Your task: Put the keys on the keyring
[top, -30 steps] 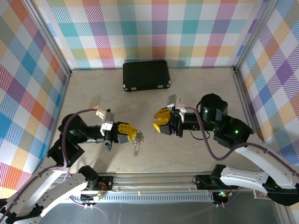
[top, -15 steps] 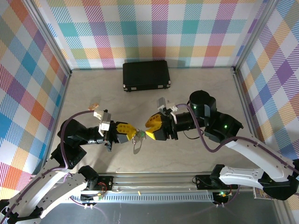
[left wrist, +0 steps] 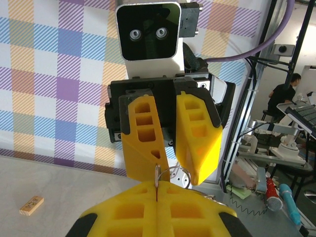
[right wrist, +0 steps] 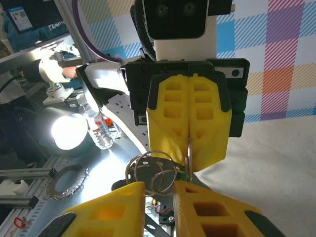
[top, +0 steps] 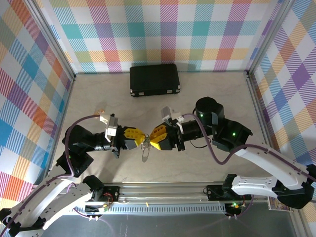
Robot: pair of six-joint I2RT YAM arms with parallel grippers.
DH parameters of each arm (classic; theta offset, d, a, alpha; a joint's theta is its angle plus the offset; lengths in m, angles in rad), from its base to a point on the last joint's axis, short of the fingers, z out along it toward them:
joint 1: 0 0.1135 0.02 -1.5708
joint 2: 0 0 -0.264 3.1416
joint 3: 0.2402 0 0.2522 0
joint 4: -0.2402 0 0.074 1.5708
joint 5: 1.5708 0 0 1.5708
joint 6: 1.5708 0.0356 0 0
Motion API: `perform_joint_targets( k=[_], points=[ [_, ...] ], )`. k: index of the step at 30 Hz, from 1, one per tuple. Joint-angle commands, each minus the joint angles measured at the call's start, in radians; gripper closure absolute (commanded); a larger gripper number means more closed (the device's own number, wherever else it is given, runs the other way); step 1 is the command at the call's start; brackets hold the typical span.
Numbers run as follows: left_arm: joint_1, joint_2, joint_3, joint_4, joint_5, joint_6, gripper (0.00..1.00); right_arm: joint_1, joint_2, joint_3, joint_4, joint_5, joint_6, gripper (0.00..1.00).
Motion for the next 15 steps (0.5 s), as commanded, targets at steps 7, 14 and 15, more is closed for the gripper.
perform_joint_targets(
  k=[7, 14, 15],
  points=[
    [-0.004, 0.001, -0.006, 0.055, 0.029, -0.018, 1.00, 0.014, 0.013, 0.023, 0.038, 0.031, -0.049, 0.85],
    [-0.003, -0.001, -0.006, 0.052, 0.032, -0.017, 1.00, 0.019, 0.018, 0.034, -0.001, 0.050, -0.076, 0.95],
    [-0.003, -0.001, -0.006, 0.052, 0.032, -0.016, 1.00, 0.018, 0.015, 0.036, -0.008, 0.055, -0.080, 0.96]
  ],
)
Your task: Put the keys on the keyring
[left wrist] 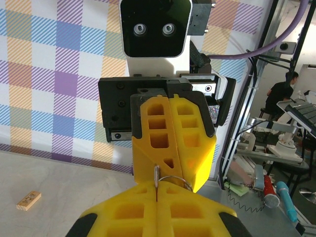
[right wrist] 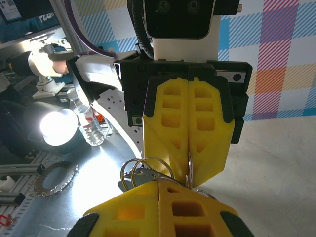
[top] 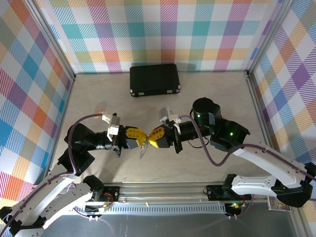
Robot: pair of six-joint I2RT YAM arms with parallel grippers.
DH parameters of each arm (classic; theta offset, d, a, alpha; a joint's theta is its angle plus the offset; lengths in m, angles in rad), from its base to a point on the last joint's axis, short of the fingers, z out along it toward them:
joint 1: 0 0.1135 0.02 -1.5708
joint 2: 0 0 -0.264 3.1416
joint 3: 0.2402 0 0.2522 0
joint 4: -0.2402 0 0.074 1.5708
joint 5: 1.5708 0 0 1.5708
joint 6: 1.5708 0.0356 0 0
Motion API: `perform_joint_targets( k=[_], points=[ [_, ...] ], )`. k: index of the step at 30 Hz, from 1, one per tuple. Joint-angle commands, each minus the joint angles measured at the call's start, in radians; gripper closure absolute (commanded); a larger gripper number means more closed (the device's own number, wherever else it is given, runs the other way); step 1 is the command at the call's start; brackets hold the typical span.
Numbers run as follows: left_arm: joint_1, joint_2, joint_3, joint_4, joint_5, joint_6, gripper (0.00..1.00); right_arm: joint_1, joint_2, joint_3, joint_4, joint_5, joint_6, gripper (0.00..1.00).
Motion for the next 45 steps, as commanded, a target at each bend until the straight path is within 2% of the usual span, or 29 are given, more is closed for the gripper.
perform_joint_targets(
  k=[1, 3, 10, 16, 18, 20, 22, 24, 38, 45],
  points=[
    [-0.003, -0.012, -0.006, 0.050, 0.024, -0.017, 1.00, 0.008, 0.000, 0.035, -0.016, 0.026, -0.038, 0.97],
    [-0.004, -0.014, -0.003, 0.046, 0.023, -0.015, 1.00, 0.008, -0.008, 0.036, -0.030, 0.038, -0.049, 1.00],
    [-0.004, -0.013, 0.007, 0.021, 0.028, -0.002, 1.00, 0.007, 0.004, 0.071, -0.118, 0.062, -0.091, 1.00],
    [-0.004, -0.020, 0.036, -0.069, 0.032, 0.047, 1.00, 0.008, 0.010, 0.110, -0.182, 0.083, -0.136, 0.99],
    [-0.004, -0.020, 0.043, -0.077, 0.035, 0.050, 1.00, 0.008, 0.001, 0.111, -0.182, 0.096, -0.125, 0.83],
    [-0.004, -0.019, 0.043, -0.075, 0.038, 0.050, 1.00, 0.008, -0.002, 0.115, -0.181, 0.112, -0.114, 0.72],
    [-0.004, -0.017, 0.043, -0.066, 0.040, 0.046, 1.00, 0.008, 0.002, 0.122, -0.184, 0.114, -0.099, 0.65],
    [-0.004, -0.016, 0.043, -0.062, 0.041, 0.044, 1.00, 0.008, 0.013, 0.134, -0.197, 0.108, -0.092, 0.63],
    [-0.004, -0.024, 0.037, -0.061, 0.041, 0.044, 1.00, 0.009, 0.047, 0.129, -0.203, 0.102, -0.050, 0.79],
    [-0.004, -0.022, 0.033, -0.061, 0.039, 0.046, 1.00, 0.008, 0.054, 0.127, -0.205, 0.098, -0.049, 0.97]
  ],
)
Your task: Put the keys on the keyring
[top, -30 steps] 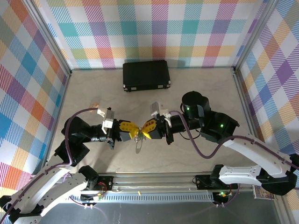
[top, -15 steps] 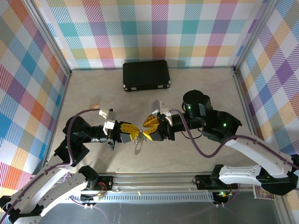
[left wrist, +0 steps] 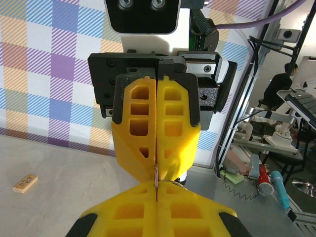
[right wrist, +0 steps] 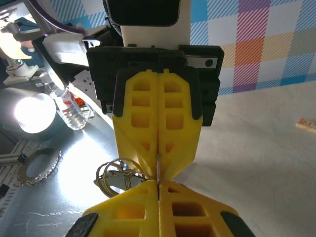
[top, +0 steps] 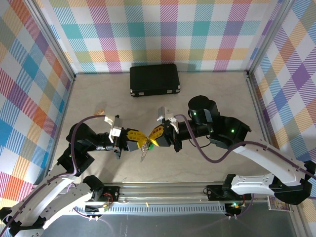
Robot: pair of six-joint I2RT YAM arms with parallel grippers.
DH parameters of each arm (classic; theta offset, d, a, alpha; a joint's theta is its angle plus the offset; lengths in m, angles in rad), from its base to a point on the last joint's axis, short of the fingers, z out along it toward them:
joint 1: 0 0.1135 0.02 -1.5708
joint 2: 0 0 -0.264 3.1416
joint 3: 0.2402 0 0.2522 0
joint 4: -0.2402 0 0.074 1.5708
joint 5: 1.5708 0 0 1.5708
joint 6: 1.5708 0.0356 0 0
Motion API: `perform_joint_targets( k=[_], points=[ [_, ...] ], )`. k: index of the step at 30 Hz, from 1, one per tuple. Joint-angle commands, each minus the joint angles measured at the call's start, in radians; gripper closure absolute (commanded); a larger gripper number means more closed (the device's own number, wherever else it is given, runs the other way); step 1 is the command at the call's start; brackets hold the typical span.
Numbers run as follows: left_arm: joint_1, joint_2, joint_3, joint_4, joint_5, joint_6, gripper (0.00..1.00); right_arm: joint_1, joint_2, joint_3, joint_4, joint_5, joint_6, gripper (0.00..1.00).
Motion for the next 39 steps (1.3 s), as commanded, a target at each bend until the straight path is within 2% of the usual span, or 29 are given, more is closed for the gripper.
perform_joint_targets(
  k=[1, 5, 8, 11, 13, 18, 20, 39],
  points=[
    [-0.002, -0.014, 0.031, 0.029, 0.021, 0.015, 1.00, 0.001, 0.014, 0.022, -0.006, -0.006, -0.006, 0.99],
    [-0.002, -0.011, 0.044, -0.008, 0.006, 0.040, 1.00, 0.001, 0.021, 0.034, -0.042, 0.020, -0.026, 1.00],
    [-0.003, -0.013, 0.066, -0.099, -0.021, 0.091, 1.00, 0.002, 0.026, 0.058, -0.092, 0.043, -0.075, 1.00],
    [-0.002, -0.009, 0.112, -0.254, -0.064, 0.183, 0.88, 0.002, 0.037, 0.100, -0.172, 0.067, -0.122, 1.00],
    [-0.002, 0.005, 0.155, -0.353, -0.087, 0.260, 0.84, 0.002, 0.050, 0.131, -0.231, 0.081, -0.156, 1.00],
    [-0.002, 0.127, 0.321, -0.670, -0.096, 0.479, 0.83, 0.012, 0.108, 0.234, -0.375, 0.117, -0.239, 1.00],
    [-0.003, 0.165, 0.370, -0.742, -0.084, 0.531, 0.82, 0.013, 0.118, 0.256, -0.393, 0.126, -0.256, 1.00],
    [-0.003, 0.208, 0.373, -0.703, -0.067, 0.519, 0.79, 0.020, 0.191, 0.345, -0.481, 0.132, -0.337, 1.00]
  ],
)
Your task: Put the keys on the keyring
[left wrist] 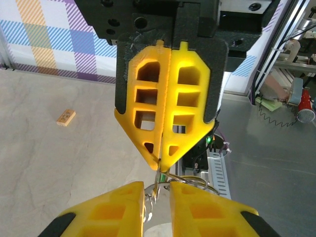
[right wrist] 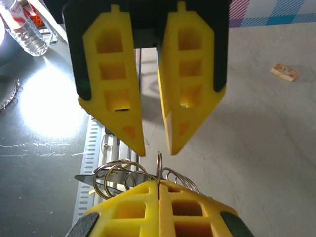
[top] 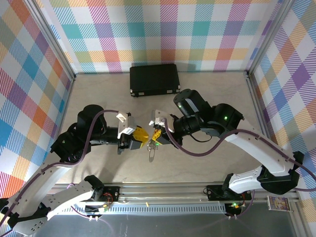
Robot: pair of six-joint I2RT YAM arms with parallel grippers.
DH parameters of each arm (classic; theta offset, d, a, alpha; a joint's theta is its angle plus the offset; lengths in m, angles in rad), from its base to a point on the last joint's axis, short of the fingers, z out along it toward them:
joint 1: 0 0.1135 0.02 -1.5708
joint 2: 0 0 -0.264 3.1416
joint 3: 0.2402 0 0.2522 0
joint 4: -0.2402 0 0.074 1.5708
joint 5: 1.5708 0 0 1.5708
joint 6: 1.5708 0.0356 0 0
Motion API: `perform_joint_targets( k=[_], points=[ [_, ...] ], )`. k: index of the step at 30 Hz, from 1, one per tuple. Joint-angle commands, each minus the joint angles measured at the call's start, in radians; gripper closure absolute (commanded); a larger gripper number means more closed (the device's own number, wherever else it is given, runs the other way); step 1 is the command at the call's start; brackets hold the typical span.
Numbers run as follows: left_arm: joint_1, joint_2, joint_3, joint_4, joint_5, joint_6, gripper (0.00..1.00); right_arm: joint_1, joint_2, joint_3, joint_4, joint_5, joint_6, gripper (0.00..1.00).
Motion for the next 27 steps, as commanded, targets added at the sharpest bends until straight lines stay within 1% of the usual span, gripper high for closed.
perform_joint_targets(
  k=[1, 5, 7, 8, 10, 19, 22, 25, 27],
  points=[
    [-0.003, 0.004, 0.008, 0.010, 0.022, 0.012, 0.79, 0.006, 0.003, 0.043, -0.005, -0.015, -0.030, 1.00],
    [-0.003, 0.016, 0.000, 0.019, 0.027, 0.007, 0.80, 0.008, 0.006, 0.037, 0.002, -0.020, -0.034, 1.00],
    [-0.006, 0.021, -0.004, 0.020, 0.025, 0.007, 0.83, 0.008, 0.006, 0.036, 0.005, -0.022, -0.035, 1.00],
    [-0.007, 0.021, -0.005, 0.023, 0.024, 0.007, 0.87, 0.009, 0.006, 0.035, 0.007, -0.022, -0.034, 1.00],
    [-0.009, 0.021, -0.006, 0.027, 0.024, 0.006, 0.91, 0.008, 0.006, 0.033, 0.010, -0.022, -0.035, 1.00],
    [-0.014, 0.020, -0.033, 0.077, 0.049, -0.023, 0.96, 0.009, 0.010, 0.030, 0.026, -0.027, -0.035, 1.00],
    [-0.015, 0.016, -0.050, 0.112, 0.058, -0.045, 0.96, 0.009, 0.010, 0.029, 0.029, -0.022, -0.034, 1.00],
    [-0.017, 0.017, -0.064, 0.136, 0.065, -0.057, 0.90, 0.010, 0.010, 0.026, 0.033, -0.020, -0.034, 1.00],
    [-0.018, 0.014, -0.069, 0.143, 0.062, -0.059, 0.90, 0.011, 0.012, 0.028, 0.034, -0.020, -0.034, 1.00]
  ],
)
